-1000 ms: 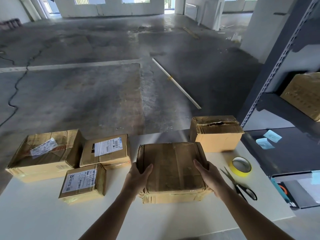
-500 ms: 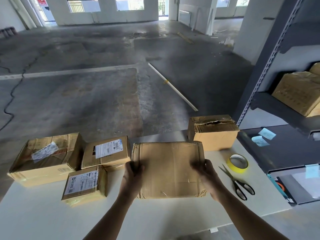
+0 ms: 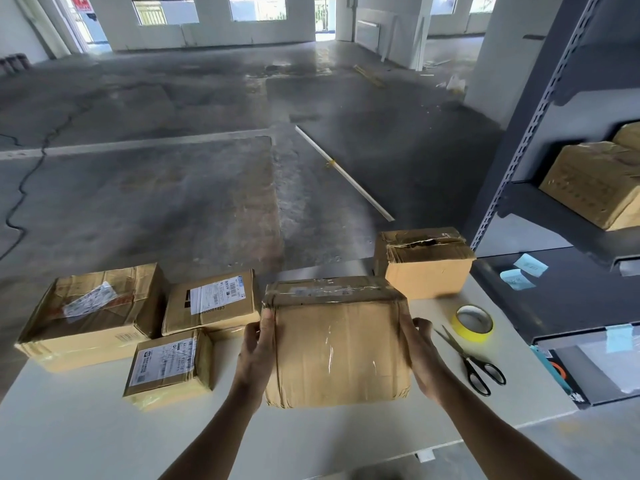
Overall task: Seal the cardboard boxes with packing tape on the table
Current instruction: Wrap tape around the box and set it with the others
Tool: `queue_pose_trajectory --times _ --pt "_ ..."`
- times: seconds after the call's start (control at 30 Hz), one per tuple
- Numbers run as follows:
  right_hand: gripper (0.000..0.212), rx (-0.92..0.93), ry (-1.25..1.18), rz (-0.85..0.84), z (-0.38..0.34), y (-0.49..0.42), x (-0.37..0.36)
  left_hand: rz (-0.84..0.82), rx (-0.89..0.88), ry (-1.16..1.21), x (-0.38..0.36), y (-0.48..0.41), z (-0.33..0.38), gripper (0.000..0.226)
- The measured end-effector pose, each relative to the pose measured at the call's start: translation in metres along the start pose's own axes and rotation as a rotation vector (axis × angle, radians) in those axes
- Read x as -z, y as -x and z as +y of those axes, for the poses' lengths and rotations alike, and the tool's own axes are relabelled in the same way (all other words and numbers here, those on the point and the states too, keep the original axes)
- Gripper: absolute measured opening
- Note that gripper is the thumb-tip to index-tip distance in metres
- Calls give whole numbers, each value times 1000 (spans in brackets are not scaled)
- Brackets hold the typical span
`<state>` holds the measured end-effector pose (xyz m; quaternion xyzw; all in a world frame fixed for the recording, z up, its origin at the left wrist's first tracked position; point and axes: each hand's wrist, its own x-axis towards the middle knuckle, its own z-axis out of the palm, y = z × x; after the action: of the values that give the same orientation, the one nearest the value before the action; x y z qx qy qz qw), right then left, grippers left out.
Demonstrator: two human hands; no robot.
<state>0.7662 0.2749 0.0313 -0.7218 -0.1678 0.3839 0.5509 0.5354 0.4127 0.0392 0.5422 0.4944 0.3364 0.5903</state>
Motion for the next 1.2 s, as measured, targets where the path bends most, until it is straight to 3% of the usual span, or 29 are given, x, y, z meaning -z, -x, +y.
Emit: queue_pose_trajectory --times 0.13,0.37,0.47,0.57,0.67,0.8,1.0,1.2 --pt "94 -53 -52 -3 -1 -5 -1 31 28 9 -1 -1 1 71" --pt "66 -46 -122 -11 -3 -9 4 67 44 23 -8 -3 4 32" --pt "67 -12 -135 -78 0 -10 6 11 43 35 -11 -1 5 38" --pt "68 1 -45 -94 8 -11 5 -4 18 -71 -15 -4 -5 25" --pt "67 -2 16 -78 8 -14 5 42 22 -254 -15 -8 -13 40" --pt "53 -32 105 -26 -1 -19 7 17 103 -317 -13 -16 -13 64" --pt "62 -38 258 -43 -9 -22 -2 3 58 -393 -17 -24 -8 70" --pt "49 -19 394 -7 -8 -26 -1 17 86 -407 -15 -30 -15 57"
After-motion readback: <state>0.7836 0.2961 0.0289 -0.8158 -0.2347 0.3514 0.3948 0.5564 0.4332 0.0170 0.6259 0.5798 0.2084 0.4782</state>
